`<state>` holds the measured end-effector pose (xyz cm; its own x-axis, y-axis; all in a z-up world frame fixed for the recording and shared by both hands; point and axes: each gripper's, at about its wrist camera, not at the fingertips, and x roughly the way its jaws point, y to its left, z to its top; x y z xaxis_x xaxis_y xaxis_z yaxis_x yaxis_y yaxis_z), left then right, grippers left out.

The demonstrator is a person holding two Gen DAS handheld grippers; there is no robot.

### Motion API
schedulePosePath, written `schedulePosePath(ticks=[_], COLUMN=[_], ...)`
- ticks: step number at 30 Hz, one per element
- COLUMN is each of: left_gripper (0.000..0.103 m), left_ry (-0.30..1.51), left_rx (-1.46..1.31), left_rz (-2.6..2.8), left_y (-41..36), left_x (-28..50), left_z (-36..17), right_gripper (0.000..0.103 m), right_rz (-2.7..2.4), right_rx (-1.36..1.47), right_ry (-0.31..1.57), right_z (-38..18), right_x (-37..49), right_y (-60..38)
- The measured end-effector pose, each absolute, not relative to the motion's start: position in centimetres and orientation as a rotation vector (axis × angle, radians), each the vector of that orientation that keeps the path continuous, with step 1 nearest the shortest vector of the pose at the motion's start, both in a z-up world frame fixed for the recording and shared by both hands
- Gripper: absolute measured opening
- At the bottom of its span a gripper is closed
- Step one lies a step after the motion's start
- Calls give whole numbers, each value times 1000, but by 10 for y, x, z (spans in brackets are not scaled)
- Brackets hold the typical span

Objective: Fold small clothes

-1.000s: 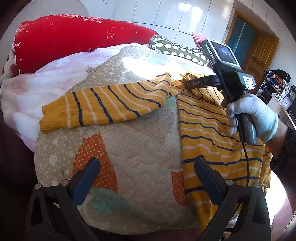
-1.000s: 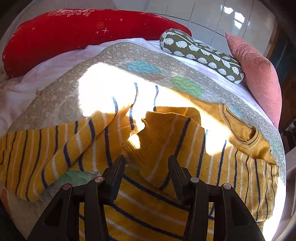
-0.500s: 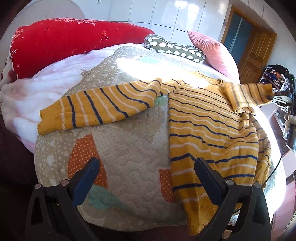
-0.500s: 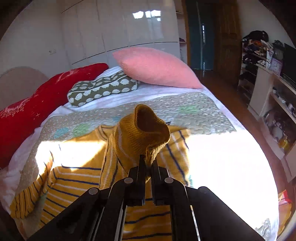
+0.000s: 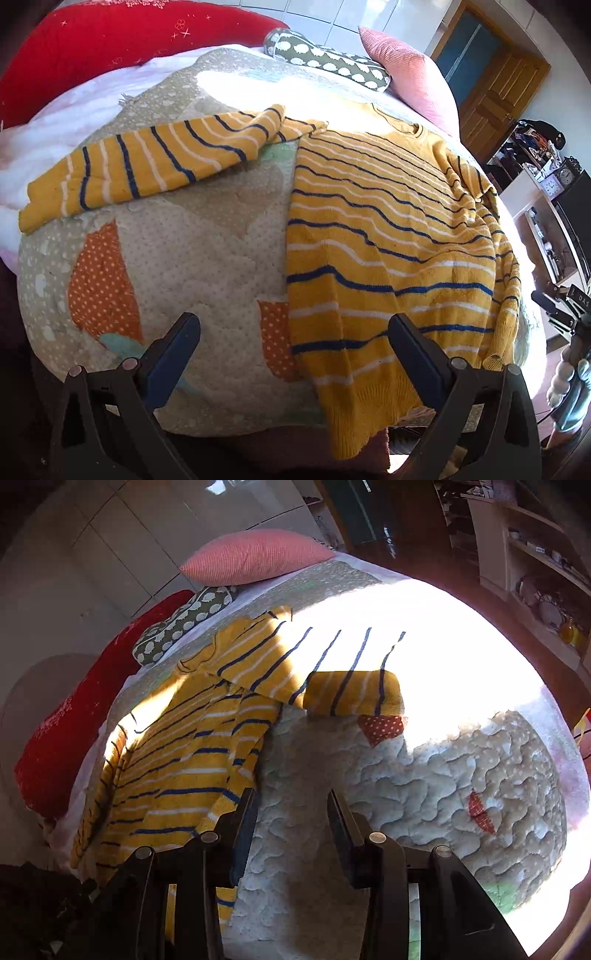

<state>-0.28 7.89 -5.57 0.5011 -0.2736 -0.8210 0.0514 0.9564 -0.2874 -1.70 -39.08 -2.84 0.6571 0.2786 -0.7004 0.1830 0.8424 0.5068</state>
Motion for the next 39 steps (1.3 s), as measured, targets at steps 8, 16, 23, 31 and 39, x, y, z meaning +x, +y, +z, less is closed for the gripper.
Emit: schedulePosePath(ticks=[8,16,23,31,39], left_gripper=[94,12,12,27,39], left_ry=[1081,1068,1104,1029,945], left_rx=[-137,-39,27,-34,-23], left_rz=[-242,-293,-249,-222,-220], left_y=[50,47,45,64,61], left_x=[-1,-11,-19,-25,-24], left_z=[-70,-49,-58,-32,-9], right_gripper=[55,9,3,15,56], right_rz=[95,-8,-151,-84,24], right_rx=[574,408,497,749,1093], right_ry=[872,909,998,780,726], right_z=[-48,-60,-84,-54,-83], right_x=[-27,-48,-105,-93,31], right_y=[-314,-309,-362,-425,-464])
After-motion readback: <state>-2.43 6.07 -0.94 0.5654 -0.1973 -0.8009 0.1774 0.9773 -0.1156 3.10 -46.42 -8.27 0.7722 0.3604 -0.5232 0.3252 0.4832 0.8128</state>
